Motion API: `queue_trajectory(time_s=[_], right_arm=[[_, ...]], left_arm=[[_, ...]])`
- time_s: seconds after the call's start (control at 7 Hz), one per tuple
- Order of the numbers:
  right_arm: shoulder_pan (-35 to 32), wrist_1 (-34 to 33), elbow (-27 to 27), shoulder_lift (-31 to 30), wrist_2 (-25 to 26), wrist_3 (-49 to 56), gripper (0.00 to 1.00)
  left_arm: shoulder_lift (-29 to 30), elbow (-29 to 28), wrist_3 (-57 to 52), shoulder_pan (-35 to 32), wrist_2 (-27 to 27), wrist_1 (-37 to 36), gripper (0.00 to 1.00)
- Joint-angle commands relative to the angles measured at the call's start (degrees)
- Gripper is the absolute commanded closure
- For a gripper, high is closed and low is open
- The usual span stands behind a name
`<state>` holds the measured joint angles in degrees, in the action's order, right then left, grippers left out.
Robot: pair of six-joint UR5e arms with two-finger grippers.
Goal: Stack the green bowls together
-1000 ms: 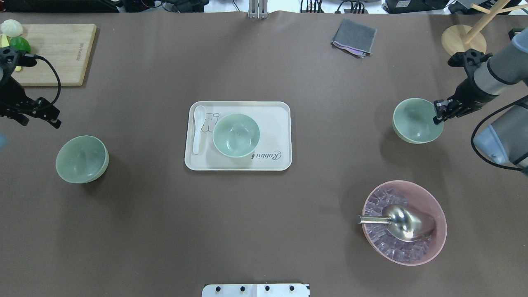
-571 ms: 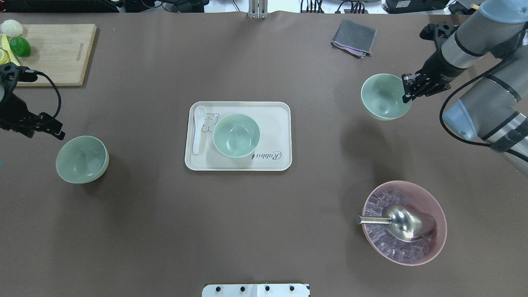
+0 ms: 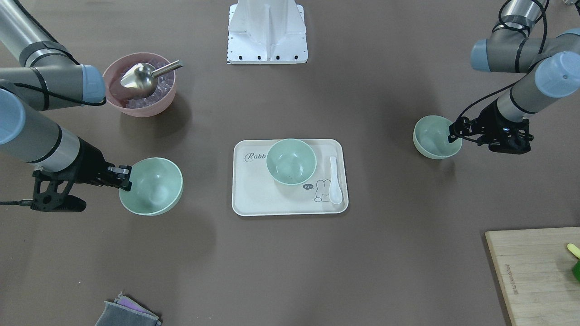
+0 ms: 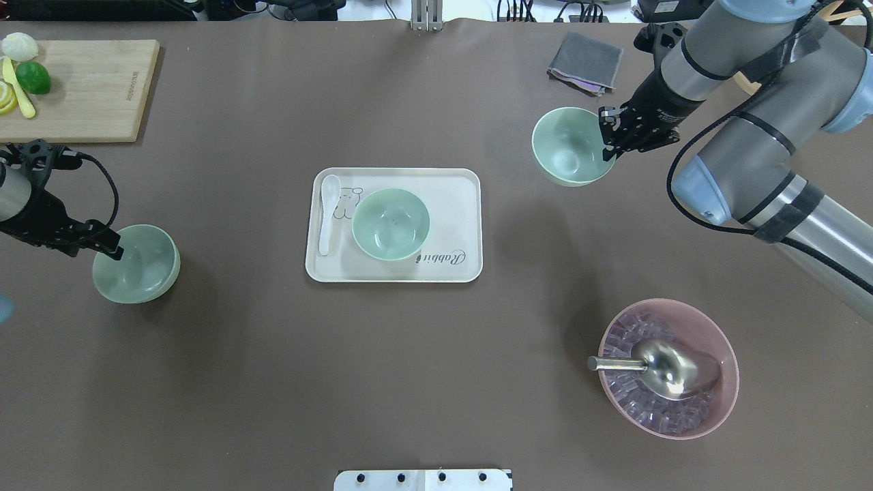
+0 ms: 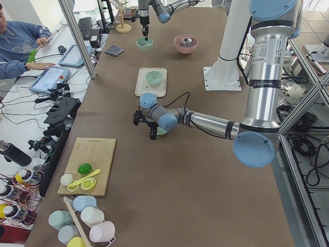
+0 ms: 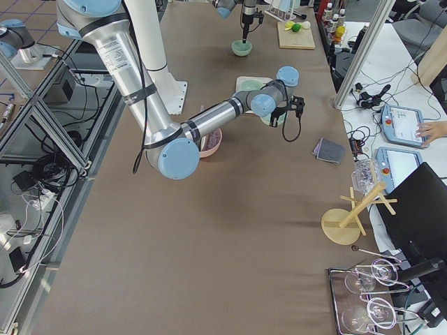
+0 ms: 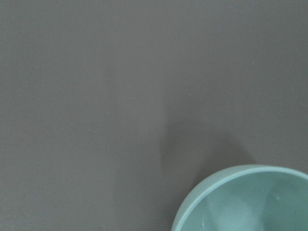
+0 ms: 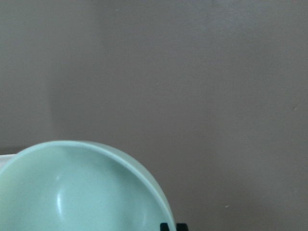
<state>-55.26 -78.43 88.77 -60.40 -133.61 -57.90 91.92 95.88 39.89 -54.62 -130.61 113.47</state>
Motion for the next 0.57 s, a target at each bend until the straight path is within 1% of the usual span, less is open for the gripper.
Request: queue_trajectory(time_s=[0.0, 0.14, 0.29, 0.43], right_arm=[[1.8, -0.1, 0.0, 2.6, 0.3, -4.1, 1.00], [2.8, 0.0, 0.0, 3.6, 1.1, -6.3, 1.00], [4.1, 0.0, -0.1, 4.6, 2.2, -8.0, 1.00], [5.1, 0.0, -0.1, 5.7, 2.8, -9.6, 1.00]], left_arm=[[-0.3, -0.1, 0.2, 0.7, 0.2, 0.3, 0.53], [-0.3, -0.2, 0.4, 0.8, 0.2, 0.3, 0.59], [-0.3, -0.3, 0.5, 1.0, 0.1, 0.3, 0.68], [-0.1, -0.1, 0.5, 1.0, 0.0, 0.2, 1.00]])
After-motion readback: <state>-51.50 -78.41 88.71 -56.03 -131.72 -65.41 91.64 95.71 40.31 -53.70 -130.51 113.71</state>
